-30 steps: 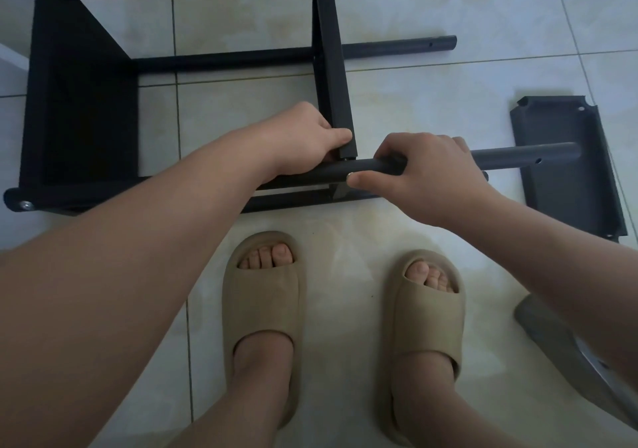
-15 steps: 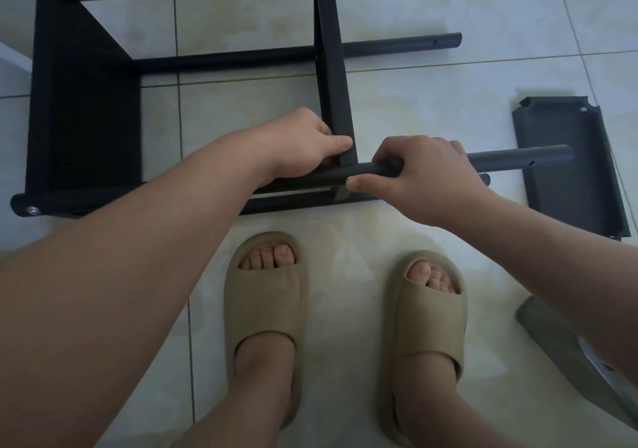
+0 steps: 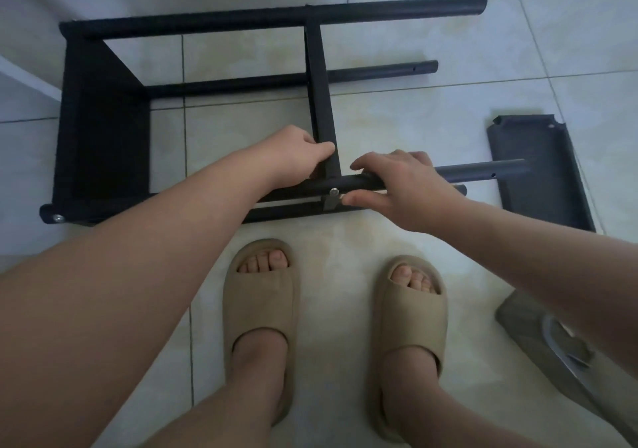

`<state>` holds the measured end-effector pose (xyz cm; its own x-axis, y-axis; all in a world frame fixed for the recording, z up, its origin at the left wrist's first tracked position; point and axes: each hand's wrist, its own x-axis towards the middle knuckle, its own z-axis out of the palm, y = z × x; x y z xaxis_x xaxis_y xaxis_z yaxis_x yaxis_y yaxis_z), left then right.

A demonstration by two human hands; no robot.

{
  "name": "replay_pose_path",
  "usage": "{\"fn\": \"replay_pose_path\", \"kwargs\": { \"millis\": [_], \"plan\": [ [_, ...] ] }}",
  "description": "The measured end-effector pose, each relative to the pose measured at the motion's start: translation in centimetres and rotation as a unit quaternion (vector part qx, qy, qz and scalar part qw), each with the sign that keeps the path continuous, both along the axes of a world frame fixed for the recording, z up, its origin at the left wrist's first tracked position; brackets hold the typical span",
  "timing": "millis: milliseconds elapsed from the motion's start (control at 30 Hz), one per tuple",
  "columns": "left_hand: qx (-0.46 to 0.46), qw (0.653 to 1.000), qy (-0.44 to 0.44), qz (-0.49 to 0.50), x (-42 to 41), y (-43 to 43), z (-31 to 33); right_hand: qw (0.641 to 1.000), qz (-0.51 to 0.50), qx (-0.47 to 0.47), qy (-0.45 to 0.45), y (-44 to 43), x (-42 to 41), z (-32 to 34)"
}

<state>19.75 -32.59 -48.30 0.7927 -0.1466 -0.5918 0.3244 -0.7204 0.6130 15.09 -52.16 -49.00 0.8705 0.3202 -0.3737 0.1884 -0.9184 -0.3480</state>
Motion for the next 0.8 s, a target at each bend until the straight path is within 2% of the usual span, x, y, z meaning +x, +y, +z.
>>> {"fn": "replay_pose_path", "kwargs": {
  "millis": [67,200,333,500,633,800],
  "plan": [
    [0.045,0.999,-0.019,0.000,-0.1,-0.4,1.5,1.000,0.000,-0.001,0.008,-1.2,-1.1,1.1],
    [0.139,0.983,-0.115,-0.027,-1.0,-2.3,5.0,0.998,0.015,-0.047,-0.029,-4.5,-4.2,3.6],
    [0.093,0.973,-0.174,-0.120,-2.6,-7.1,8.1,0.993,0.001,-0.117,-0.030,-9.1,-8.0,5.1],
    [0.088,0.951,-0.112,-0.274,-5.6,-14.6,9.5,0.983,-0.055,-0.175,-0.017,-16.2,-13.4,5.3],
    [0.095,0.925,-0.053,-0.365,-8.0,-20.6,8.8,0.982,-0.133,-0.134,-0.016,-21.0,-18.3,5.0],
    [0.085,0.909,0.013,-0.408,-11.9,-26.5,5.2,0.971,-0.226,-0.075,-0.029,-25.0,-22.2,2.8]
  ]
}}
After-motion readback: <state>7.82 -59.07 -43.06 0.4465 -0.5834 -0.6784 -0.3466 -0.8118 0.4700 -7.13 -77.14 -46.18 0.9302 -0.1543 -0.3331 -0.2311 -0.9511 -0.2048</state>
